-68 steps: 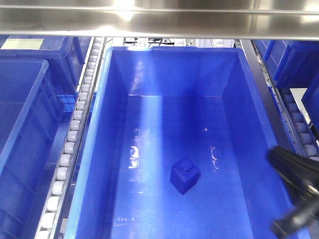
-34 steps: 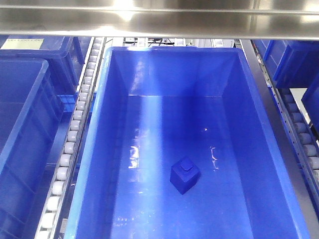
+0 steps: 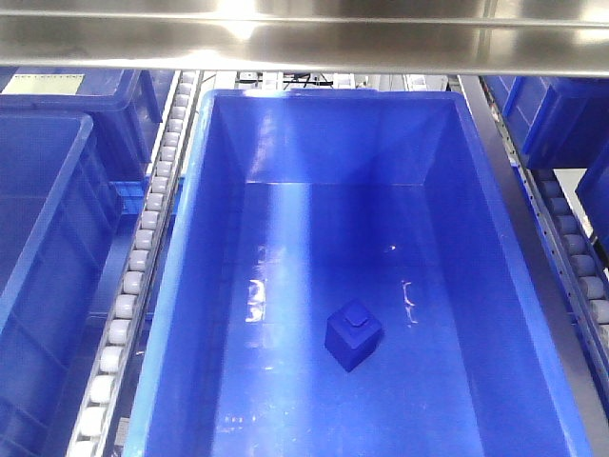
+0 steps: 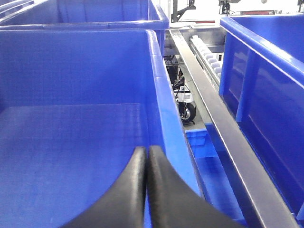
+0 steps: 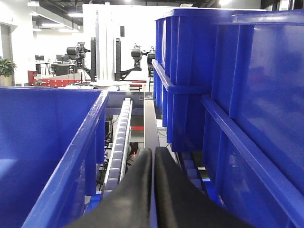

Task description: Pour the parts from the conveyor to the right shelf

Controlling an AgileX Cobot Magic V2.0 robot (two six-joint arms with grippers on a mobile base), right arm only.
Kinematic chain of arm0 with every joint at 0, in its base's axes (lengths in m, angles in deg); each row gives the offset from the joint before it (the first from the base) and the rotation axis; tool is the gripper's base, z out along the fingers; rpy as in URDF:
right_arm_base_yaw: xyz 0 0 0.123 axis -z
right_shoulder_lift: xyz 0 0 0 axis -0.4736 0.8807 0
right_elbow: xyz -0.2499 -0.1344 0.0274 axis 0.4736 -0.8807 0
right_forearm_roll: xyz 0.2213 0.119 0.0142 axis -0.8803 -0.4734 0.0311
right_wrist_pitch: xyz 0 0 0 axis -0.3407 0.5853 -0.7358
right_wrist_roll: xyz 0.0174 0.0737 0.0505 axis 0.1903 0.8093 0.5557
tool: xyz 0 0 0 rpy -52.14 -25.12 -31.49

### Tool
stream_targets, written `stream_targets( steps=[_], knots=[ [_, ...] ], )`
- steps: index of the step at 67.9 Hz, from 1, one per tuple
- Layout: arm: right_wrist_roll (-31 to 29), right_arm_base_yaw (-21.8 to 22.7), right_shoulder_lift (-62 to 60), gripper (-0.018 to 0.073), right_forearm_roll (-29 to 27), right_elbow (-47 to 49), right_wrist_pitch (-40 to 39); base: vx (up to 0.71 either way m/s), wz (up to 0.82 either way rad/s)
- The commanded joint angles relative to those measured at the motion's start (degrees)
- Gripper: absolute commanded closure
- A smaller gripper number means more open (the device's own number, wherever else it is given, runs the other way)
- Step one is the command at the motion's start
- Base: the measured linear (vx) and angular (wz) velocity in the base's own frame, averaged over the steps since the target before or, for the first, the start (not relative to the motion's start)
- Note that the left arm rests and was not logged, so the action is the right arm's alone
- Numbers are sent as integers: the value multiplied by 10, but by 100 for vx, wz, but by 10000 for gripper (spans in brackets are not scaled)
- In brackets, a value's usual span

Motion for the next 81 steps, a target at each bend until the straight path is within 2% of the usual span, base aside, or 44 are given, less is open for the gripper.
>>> stream_targets(
  steps=[1, 17, 81],
  knots=[
    [0, 3, -11, 569, 6, -1, -30, 0, 0],
    [0, 3, -11, 569, 55, -1, 30, 0, 0],
    [0, 3, -10, 569, 51, -1, 27, 0, 0]
  ],
)
